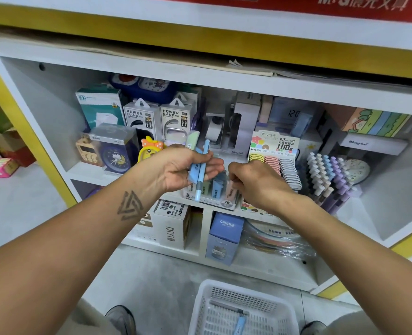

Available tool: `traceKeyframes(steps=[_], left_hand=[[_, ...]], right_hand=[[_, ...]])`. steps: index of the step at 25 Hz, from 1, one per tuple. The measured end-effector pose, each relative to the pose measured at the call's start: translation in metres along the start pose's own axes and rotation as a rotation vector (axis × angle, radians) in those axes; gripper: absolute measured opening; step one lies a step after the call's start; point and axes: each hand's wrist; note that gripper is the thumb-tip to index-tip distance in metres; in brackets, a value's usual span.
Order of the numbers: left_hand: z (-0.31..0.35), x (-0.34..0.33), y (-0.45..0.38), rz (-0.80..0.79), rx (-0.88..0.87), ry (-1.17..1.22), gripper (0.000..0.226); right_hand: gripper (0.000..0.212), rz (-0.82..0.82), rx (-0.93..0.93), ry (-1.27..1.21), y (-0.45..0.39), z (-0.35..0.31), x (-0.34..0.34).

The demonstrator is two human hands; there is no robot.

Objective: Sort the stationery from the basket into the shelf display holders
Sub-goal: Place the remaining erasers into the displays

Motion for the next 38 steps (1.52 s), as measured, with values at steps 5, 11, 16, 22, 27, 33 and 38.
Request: traceKeyframes(steps=[5,11,16,22,27,33,38], left_hand=[[0.000,-0.001,0.001,-0.028,-0.013,-0.006,0.017],[0.004,-0.015,0.004,-0.026,-0.107,0.134,0.032],[0.003,-0.023,0.001,0.028,-0.175,0.216,0.035],[-0.001,-0.024,-0.006,0.094,-0.106,-0.045,0.006],[-0.008,-0.038,-0.011,0.037,-0.081,-0.189,0.011],[-0.029,-0.087,-0.006,-0.158,-0.067,-0.084,0.021],[-0.054,-0.124,-0.001,-0.252,-0.065,-0.016,0.028]], right_hand=[[0.015,-0.089,0.007,0.010,0.001,-0.009,0.000],[0.017,-0.394,-0.227,-1.097,0.008,-0.013,0.019],[0.023,-0.328,-0.187,-1.245,0.009,-0.013,0.017],[0.008,0.114,-0.257,-1.269,0.002,0.019,0.042],[0.023,0.212,-0.178,-1.497,0.015,0.070,0.069],[0.019,0.352,-0.140,-1.169,0.055,0.128,0.083],[0.014,0.470,-0.142,-0.909,0.078,0.156,0.087]])
Point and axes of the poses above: each hand's wrist, its own y-axis away from the middle knuckle, its own x-axis out of the back of the hand, z = x × y, and after that the axes turned 14 degrees about -x, right-handed
